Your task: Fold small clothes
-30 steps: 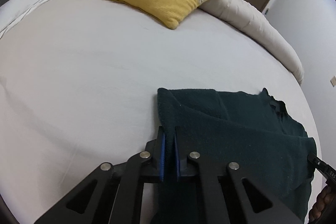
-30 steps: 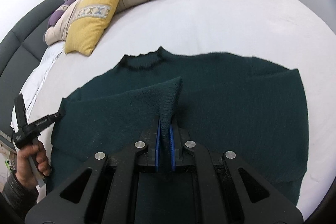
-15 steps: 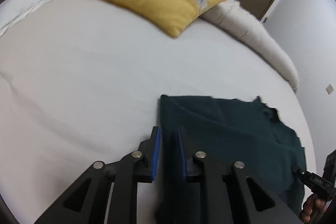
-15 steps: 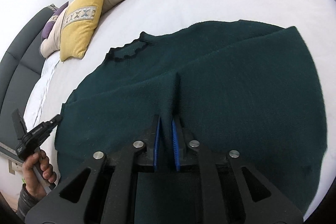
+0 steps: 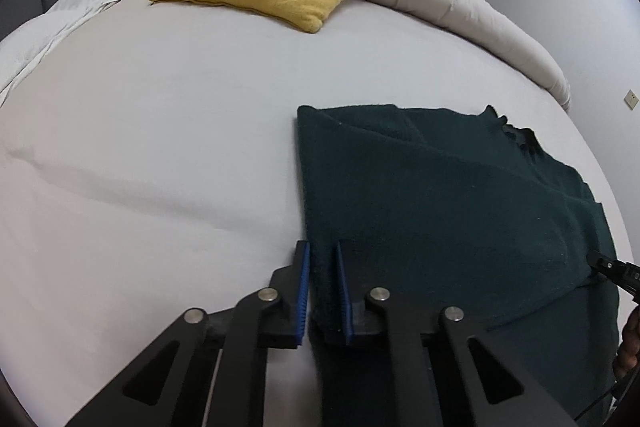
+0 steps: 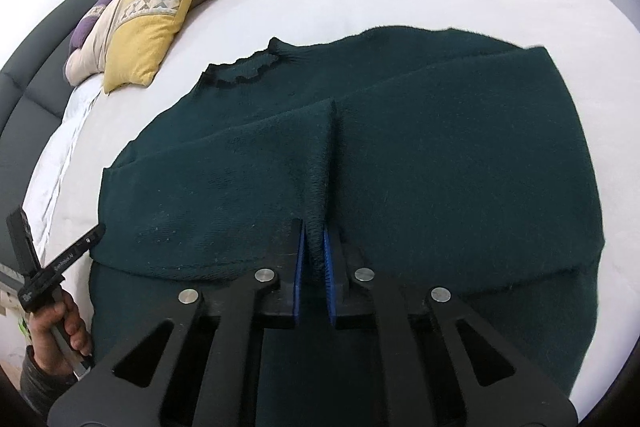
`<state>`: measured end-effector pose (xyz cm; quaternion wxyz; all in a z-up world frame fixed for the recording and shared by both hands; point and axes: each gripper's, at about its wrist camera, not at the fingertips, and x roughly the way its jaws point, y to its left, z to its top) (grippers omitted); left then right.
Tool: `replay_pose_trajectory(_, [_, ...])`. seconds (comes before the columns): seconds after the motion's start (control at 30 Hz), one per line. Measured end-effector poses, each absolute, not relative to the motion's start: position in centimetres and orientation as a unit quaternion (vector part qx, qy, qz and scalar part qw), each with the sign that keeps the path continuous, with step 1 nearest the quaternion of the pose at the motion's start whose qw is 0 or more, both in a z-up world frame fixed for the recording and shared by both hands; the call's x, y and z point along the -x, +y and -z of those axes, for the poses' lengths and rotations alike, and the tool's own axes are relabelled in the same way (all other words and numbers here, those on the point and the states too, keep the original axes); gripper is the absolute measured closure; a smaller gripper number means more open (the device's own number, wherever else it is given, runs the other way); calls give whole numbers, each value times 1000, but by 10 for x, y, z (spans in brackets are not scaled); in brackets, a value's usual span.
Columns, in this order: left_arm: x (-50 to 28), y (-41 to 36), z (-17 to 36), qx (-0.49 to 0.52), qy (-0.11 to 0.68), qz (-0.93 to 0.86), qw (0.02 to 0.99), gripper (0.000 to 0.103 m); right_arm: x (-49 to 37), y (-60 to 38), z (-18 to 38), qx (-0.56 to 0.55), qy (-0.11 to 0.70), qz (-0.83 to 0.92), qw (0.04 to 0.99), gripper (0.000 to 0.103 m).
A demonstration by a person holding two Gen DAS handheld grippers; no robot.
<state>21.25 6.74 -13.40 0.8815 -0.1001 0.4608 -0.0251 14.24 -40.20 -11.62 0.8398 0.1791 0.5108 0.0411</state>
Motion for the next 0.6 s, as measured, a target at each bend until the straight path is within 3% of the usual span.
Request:
replay_pose_trajectory(0.4, [-219, 68, 137, 86, 462, 23, 883, 88, -129, -422, 134, -228, 504, -57, 831, 99])
replay_pose_trajectory(0.47, [-212, 70, 130, 97, 457, 30, 883, 87, -123, -426, 127, -238, 507, -59, 826, 93])
replay_pose_trajectory(0.6, [-181, 81, 107, 119, 438, 30, 890, 66, -82, -422, 84, -195, 481, -37, 854, 83])
